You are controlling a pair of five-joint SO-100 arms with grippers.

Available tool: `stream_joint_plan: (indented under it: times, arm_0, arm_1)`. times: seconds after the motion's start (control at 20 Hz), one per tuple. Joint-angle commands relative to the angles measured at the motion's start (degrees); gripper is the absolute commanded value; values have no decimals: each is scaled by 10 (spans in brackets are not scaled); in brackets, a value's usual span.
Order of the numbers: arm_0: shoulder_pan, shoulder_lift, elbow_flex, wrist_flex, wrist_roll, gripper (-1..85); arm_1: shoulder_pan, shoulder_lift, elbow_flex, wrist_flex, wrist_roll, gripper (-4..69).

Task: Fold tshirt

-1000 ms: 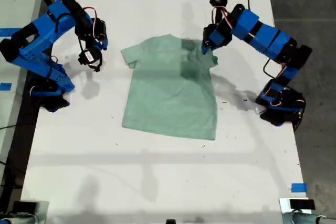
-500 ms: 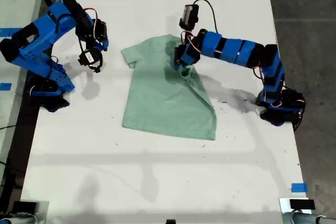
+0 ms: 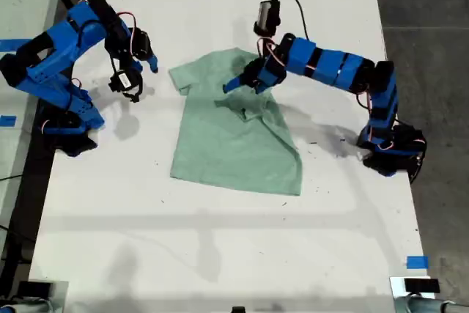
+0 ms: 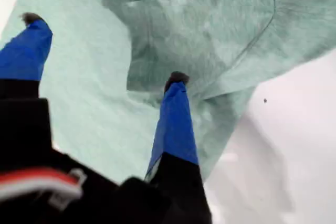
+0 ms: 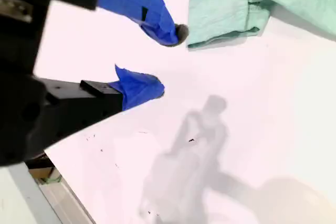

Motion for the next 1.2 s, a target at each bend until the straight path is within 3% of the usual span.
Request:
stream_joint_plan:
  times: [0.0,0.1,0.4,0.55,0.65,1.15]
  arm_0:
    - [6,12,-20,9,-11,1]
    - [8,10,-20,4,-4,0]
    - [-16,-41,-68,1,22,2]
    - [-31,-89,-118,-7,57,166]
    - [-38,-123,-140,-25,85,231]
    - [-52,-316,-156,-144,142,286]
  arm_1:
    - [6,152,16,61,-19,345]
    - [5,221,74,82,-24,298]
    - [-4,399,279,68,8,263]
    - [-11,458,342,59,24,258]
    - [-14,486,373,54,33,254]
    - [-33,539,432,45,54,247]
